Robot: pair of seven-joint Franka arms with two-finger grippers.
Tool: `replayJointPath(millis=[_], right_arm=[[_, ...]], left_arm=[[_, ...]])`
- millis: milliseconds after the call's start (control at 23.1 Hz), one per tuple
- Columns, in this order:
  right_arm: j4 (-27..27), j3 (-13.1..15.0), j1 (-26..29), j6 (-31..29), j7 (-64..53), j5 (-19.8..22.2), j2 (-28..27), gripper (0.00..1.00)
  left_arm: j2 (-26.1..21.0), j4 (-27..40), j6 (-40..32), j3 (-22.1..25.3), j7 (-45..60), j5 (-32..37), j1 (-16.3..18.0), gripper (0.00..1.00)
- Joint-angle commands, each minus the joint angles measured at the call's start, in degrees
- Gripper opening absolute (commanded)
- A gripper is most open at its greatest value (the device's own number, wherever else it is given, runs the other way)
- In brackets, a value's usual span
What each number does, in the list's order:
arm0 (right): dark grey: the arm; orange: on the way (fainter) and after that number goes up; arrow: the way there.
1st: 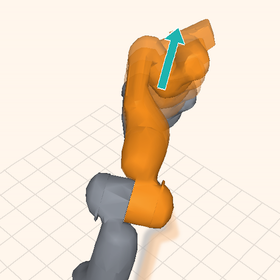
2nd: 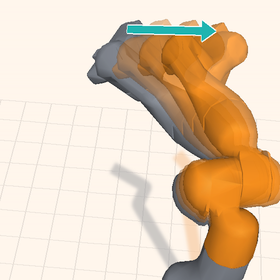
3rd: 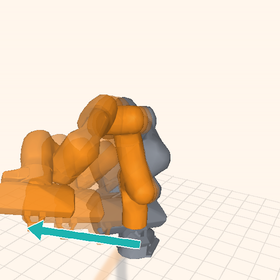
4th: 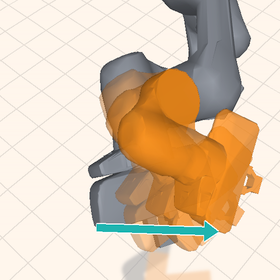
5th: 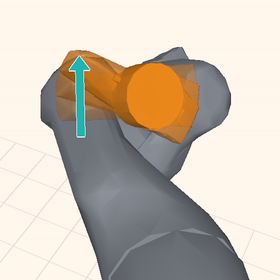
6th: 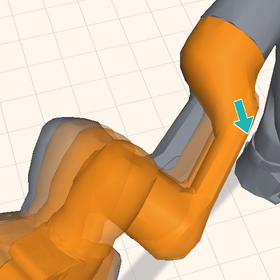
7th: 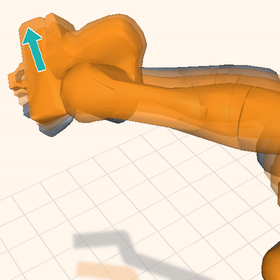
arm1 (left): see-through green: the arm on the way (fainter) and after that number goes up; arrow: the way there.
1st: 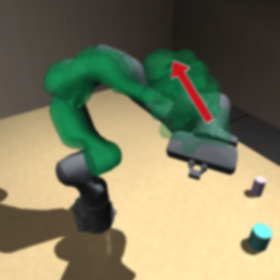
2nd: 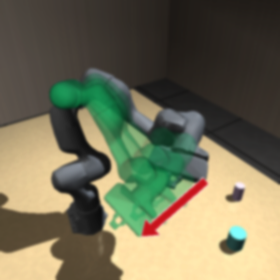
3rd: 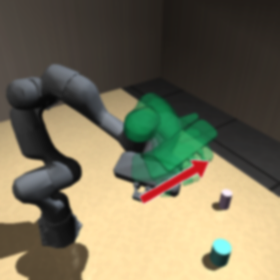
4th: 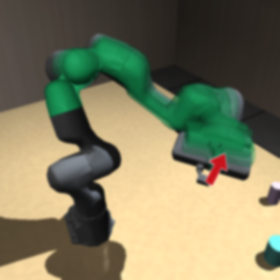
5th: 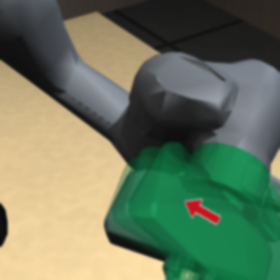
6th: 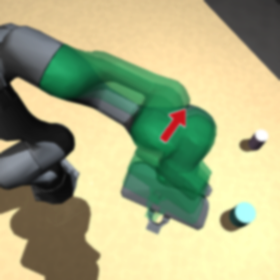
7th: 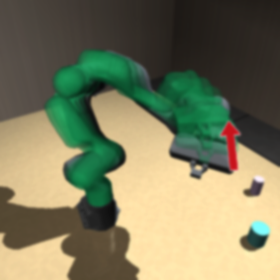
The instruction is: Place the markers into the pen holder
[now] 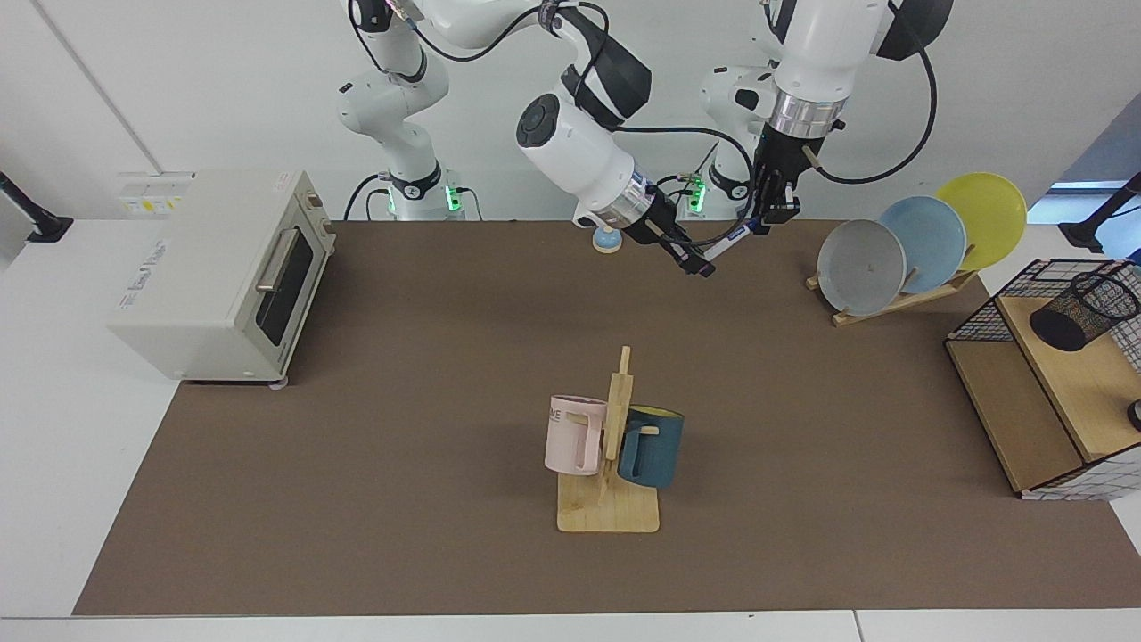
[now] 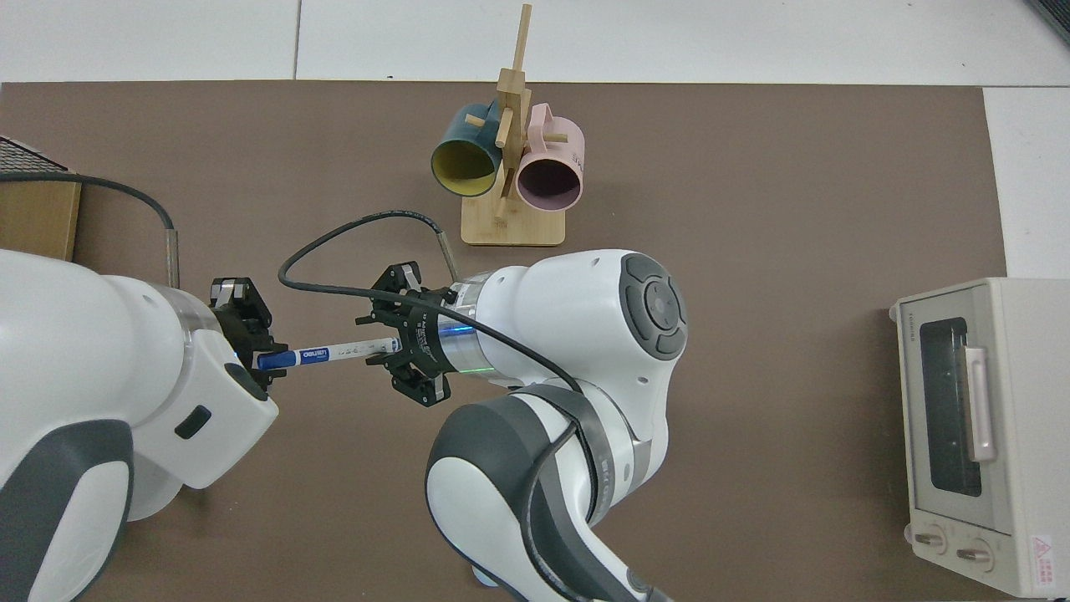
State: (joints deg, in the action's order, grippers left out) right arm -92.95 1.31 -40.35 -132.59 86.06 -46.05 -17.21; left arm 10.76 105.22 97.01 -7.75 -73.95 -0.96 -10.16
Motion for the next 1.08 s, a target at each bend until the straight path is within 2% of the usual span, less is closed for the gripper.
replayJointPath(millis=[0, 217, 434, 564, 694, 780, 910, 1040], right_arm=[[0.84, 0.09, -0.26, -1.70, -0.02, -0.26, -0.81, 1.00], [0.84, 0.09, -0.35, -1.70, -0.02, -0.26, -0.72, 1.00], [0.32, 0.36, 0.18, -1.44, -1.07, 0.87, -0.72, 1.00], [-1.18, 0.62, 1.93, 0.14, -4.49, 8.76, -0.37, 1.00], [-1.09, 0.62, 5.18, 4.43, -9.57, 20.00, 0.24, 1.00], [-0.83, 0.62, 7.55, 6.81, -14.50, 25.64, 1.30, 1.00], [-0.65, 0.80, 10.72, 9.98, -22.75, 29.70, 2.97, 1.00], [-0.65, 1.06, 13.27, 13.40, -33.03, 33.91, 4.55, 1.00]], left_arm=[[1.11, 0.60, -1.03, 0.89, -0.58, 0.78, 0.05, 0.00], [1.11, 0.60, -1.48, 1.33, -0.58, 5.34, 1.98, 0.00], [0.75, 0.51, -1.83, 1.51, -0.93, 8.07, 7.59, 0.00], [0.75, 0.43, -1.83, 1.60, -1.02, 13.77, 9.63, 0.00], [0.67, -0.10, -1.56, 1.68, -1.11, 21.24, 10.07, 0.00], [0.49, -0.54, -1.56, 2.38, -1.02, 23.89, 10.77, 0.00], [-0.82, -2.20, 0.45, 2.65, -1.11, 26.26, 12.96, 0.00], [-2.58, -4.67, 3.09, 2.56, -1.19, 31.61, 14.46, 0.00]])
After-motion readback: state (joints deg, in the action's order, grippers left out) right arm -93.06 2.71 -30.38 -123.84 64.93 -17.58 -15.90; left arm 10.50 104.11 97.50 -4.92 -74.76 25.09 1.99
